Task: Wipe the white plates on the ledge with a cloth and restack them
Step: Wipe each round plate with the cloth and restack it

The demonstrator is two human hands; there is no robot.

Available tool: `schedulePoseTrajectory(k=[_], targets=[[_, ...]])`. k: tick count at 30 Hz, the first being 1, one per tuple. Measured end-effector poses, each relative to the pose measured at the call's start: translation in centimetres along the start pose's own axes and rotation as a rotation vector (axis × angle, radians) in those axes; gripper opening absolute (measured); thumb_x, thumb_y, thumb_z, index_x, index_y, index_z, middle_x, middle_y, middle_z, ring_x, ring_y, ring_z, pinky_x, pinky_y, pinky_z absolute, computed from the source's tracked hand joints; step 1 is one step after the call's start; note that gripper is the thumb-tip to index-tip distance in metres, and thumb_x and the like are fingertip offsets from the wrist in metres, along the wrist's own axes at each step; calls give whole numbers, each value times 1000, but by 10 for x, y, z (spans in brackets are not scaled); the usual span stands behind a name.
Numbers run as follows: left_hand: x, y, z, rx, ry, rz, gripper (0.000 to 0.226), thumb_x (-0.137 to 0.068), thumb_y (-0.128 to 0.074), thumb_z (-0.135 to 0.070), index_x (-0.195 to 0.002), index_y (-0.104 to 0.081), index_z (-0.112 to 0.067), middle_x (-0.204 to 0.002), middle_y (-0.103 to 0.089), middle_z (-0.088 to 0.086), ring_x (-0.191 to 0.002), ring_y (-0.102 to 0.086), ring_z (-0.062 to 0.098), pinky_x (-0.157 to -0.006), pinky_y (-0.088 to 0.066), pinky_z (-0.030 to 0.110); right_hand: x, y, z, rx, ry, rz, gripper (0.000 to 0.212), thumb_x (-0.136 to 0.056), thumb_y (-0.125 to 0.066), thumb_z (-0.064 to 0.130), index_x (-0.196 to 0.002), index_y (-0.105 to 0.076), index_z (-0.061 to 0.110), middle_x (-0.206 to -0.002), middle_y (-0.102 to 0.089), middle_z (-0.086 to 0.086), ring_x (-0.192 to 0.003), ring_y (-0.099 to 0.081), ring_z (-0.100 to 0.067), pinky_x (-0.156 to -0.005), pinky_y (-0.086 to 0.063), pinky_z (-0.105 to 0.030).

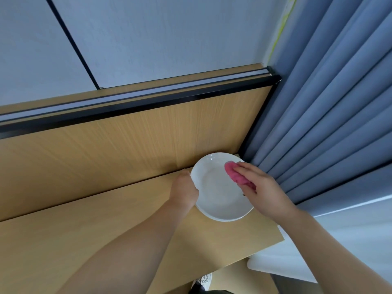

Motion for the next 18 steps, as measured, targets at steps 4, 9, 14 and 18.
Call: schedulePoseTrajectory(k=[4,9,14,18], targets=[[0,3,-3,43,55,8,17,-84,-51,0,-90,-38,-11,-76,-47,-2,-71,-49,19,-47,-28,24,-1,1,-1,16,-10,12,41,-94,-57,2,-134,-58,13,-120,-38,54,-112,-46,19,-95,-50,-27],[3,8,-10,149,76,45,18,-85,-45,1,-95,-36,-10,-75,-51,1,-67,-50,19,-47,-31,27,-1,2,0,18,-22,4,43,-95,-58,5,-136,-56,17,-130,-36,41,-120,-48,3,-98,-50,-38],[11,17,-2,261,122,12,15,-89,-43,-3,-102,-42,-11,-83,-53,0,-73,-51,16,-52,-37,27,-2,6,4,8,-19,-17,44,-94,-58,8,-137,-55,20,-141,-43,23,-126,-49,-4,-98,-50,-42],[20,34,19,280,129,-45,13,-93,-42,-9,-104,-45,-13,-85,-55,-1,-72,-51,13,-56,-39,27,-3,7,16,19,13,-31,46,-94,-59,10,-138,-54,22,-149,-43,6,-132,-46,-11,-100,-49,-44]])
Point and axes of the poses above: each hand's wrist, its own x-axis away from the middle knuckle, its own y-axis out of the back of the hand, z = x × y, the point moved 3 cm from there along -x, towards the middle knuckle
